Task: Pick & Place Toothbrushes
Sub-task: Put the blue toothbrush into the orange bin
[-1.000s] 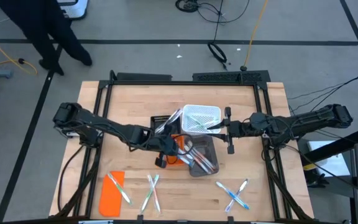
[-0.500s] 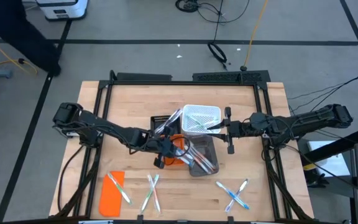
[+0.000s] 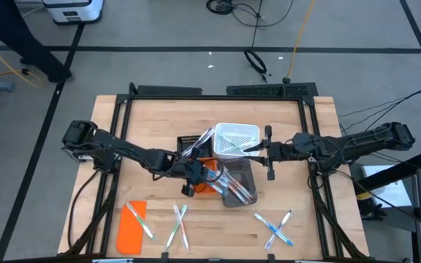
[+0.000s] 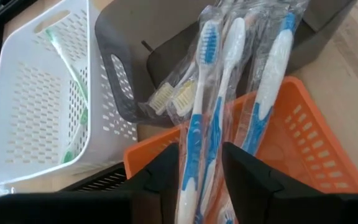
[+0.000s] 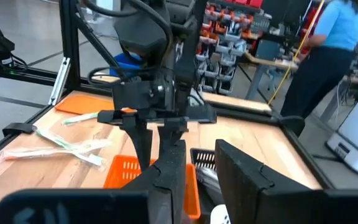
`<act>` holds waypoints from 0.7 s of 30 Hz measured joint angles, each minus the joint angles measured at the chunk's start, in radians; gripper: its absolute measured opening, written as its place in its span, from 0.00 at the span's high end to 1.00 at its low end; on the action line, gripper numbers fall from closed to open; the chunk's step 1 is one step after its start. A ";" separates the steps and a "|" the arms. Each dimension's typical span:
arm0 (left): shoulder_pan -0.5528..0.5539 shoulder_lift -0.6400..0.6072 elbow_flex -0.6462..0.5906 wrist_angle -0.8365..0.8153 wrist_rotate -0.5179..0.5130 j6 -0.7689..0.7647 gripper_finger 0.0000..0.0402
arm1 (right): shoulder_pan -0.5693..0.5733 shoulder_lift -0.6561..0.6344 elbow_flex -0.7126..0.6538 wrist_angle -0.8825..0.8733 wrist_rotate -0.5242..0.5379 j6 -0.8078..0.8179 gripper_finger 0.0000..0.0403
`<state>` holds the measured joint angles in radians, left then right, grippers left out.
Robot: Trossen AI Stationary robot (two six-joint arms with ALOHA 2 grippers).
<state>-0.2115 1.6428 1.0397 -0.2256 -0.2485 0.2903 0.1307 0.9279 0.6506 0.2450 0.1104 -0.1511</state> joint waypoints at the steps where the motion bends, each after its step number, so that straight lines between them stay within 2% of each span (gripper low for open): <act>1: 0.000 0.000 0.000 0.000 -0.003 -0.001 0.69 | 0.000 0.000 0.000 -0.009 0.000 0.011 0.81; 7: 0.000 0.000 0.000 0.017 -0.038 -0.040 0.67 | 0.003 0.000 0.000 -0.143 -0.015 0.182 0.81; 11: 0.000 0.000 0.000 0.049 -0.042 -0.058 0.67 | 0.013 0.009 0.000 -0.282 -0.106 0.338 0.81; 16: 0.000 0.000 0.000 0.087 -0.042 -0.060 0.67 | 0.110 0.031 0.000 -0.387 -0.145 0.432 0.81; 21: 0.000 0.000 0.000 0.108 -0.042 -0.060 0.67 | 0.222 0.053 0.000 -0.399 -0.141 0.522 0.81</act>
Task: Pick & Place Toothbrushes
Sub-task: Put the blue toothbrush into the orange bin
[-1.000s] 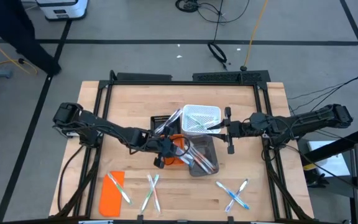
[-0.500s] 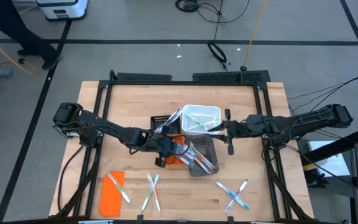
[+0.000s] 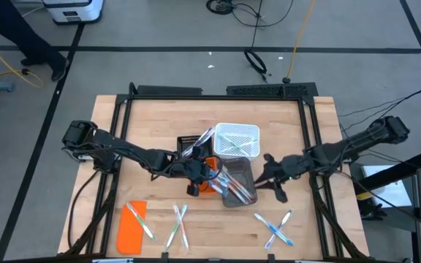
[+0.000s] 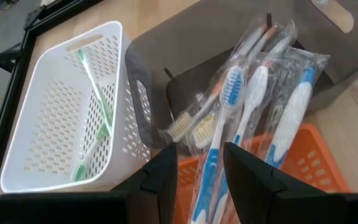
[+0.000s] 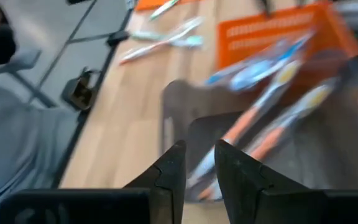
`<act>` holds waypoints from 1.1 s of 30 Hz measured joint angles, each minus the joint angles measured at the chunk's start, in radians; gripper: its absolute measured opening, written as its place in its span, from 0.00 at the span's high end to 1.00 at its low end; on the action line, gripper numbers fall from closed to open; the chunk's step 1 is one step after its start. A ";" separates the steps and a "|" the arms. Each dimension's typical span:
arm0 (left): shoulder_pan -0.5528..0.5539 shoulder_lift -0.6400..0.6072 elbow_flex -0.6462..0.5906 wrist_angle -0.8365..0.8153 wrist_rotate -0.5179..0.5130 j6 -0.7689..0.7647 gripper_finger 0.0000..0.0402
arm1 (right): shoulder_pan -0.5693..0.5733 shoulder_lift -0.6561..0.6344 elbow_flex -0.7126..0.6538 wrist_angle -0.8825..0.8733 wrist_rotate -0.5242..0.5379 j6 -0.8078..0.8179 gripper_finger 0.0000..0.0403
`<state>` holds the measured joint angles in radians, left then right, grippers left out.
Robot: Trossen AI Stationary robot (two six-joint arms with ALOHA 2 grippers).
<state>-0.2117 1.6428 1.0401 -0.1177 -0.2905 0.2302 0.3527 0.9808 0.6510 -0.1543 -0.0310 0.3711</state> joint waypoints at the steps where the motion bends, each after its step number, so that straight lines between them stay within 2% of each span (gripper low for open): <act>1: 0.000 0.000 0.000 0.000 0.000 0.000 0.67 | 0.021 0.007 0.000 -0.002 0.000 0.018 0.81; 9: 0.000 0.000 0.000 0.015 0.000 -0.014 0.67 | 0.191 0.135 0.000 -0.001 0.001 0.247 0.81; 19: 0.000 0.000 0.000 0.026 0.000 -0.034 0.67 | 0.334 0.267 0.000 0.019 0.004 0.557 0.81; 26: 0.000 0.000 0.000 0.026 0.000 -0.049 0.67 | 0.401 0.347 0.000 0.084 0.001 0.725 0.81; 33: 0.000 0.000 0.000 0.026 0.000 -0.050 0.67 | 0.428 0.405 0.001 0.076 -0.022 0.844 0.81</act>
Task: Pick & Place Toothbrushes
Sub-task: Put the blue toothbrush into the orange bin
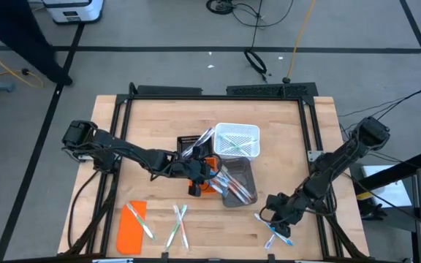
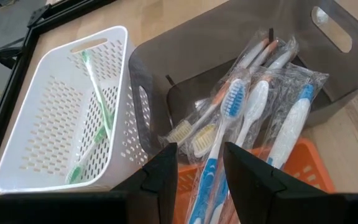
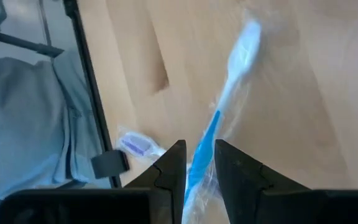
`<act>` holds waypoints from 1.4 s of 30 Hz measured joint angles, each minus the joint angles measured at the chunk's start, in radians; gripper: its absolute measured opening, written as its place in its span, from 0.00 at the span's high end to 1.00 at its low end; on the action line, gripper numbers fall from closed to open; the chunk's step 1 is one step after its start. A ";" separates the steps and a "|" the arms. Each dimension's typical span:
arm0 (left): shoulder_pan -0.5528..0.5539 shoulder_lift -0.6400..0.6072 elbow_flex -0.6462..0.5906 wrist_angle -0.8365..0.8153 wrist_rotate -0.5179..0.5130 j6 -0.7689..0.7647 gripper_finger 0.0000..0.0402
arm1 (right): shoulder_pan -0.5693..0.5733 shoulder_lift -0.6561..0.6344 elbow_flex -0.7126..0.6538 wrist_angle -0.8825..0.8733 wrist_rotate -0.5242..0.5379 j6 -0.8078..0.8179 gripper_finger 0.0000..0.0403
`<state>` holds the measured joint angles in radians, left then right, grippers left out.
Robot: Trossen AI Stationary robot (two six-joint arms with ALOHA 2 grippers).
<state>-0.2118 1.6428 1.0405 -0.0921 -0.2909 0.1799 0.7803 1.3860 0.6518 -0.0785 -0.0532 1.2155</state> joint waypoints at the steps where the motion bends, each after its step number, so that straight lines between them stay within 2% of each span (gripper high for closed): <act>1: 0.000 0.000 0.000 0.000 0.000 0.000 0.67 | 0.003 0.007 0.000 0.000 -0.005 0.013 0.81; 7: 0.000 0.000 0.000 0.000 0.000 -0.002 0.67 | 0.008 0.044 0.000 0.012 -0.028 0.048 0.81; 29: 0.000 0.000 0.000 0.000 0.000 -0.002 0.67 | 0.007 0.135 0.000 0.056 -0.029 0.009 0.81; 32: 0.000 0.000 0.000 0.000 0.000 -0.002 0.67 | 0.007 0.141 0.000 0.053 -0.030 -0.004 0.85; 35: 0.000 0.000 0.000 0.000 0.000 -0.002 0.67 | 0.007 0.142 0.001 0.055 -0.031 -0.042 0.96; 42: 0.000 0.000 0.000 0.000 0.000 -0.002 0.67 | -0.015 0.128 0.000 0.050 -0.104 -0.067 0.98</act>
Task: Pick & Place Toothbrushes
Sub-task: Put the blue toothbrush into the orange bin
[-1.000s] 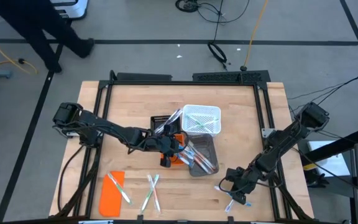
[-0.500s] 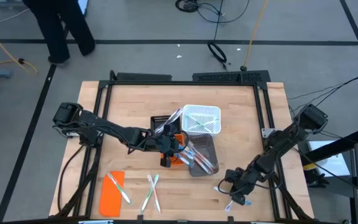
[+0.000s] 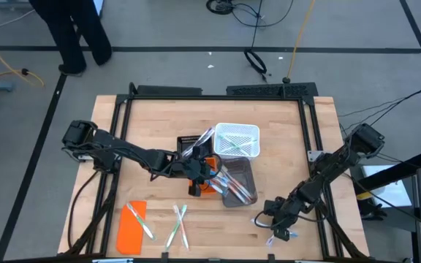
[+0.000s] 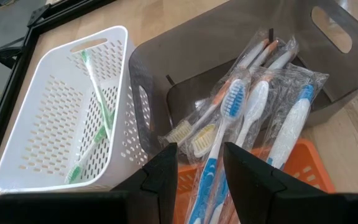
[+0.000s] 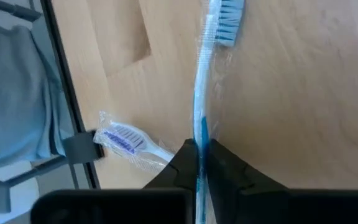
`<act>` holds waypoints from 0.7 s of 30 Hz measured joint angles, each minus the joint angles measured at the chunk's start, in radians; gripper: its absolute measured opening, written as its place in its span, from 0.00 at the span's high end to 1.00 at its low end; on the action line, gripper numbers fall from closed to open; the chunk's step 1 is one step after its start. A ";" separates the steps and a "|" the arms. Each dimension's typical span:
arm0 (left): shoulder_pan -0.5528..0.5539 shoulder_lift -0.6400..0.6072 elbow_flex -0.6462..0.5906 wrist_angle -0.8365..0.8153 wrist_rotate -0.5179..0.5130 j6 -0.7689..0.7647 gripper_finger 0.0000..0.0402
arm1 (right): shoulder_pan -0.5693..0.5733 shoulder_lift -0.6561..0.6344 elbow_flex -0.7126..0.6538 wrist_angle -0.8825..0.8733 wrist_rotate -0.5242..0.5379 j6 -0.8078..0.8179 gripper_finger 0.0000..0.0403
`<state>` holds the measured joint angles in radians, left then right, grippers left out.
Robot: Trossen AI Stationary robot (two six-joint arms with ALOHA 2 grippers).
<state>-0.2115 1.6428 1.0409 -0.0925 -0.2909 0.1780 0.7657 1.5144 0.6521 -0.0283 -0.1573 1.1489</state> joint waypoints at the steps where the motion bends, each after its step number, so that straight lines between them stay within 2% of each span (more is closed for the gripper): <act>1: 0.000 0.000 0.000 0.000 0.000 0.000 0.67 | -0.005 -0.008 -0.001 -0.005 -0.001 -0.010 0.98; 7: 0.001 0.000 0.000 0.000 0.000 0.000 0.67 | -0.043 -0.114 -0.002 -0.008 0.034 -0.091 0.98; 11: 0.001 0.000 0.000 0.000 0.000 0.000 0.67 | -0.072 -0.204 -0.002 -0.004 0.097 -0.175 0.98; 16: 0.001 0.000 0.000 0.034 0.000 0.000 0.67 | -0.106 -0.307 -0.002 0.001 0.243 -0.303 0.98; 21: 0.005 0.000 0.000 0.159 0.000 0.028 0.67 | -0.139 -0.383 -0.002 0.008 0.456 -0.430 0.98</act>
<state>-0.2070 1.6428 1.0409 0.0664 -0.2909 0.2055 0.6267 1.1315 0.6506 -0.0203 0.2992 0.7193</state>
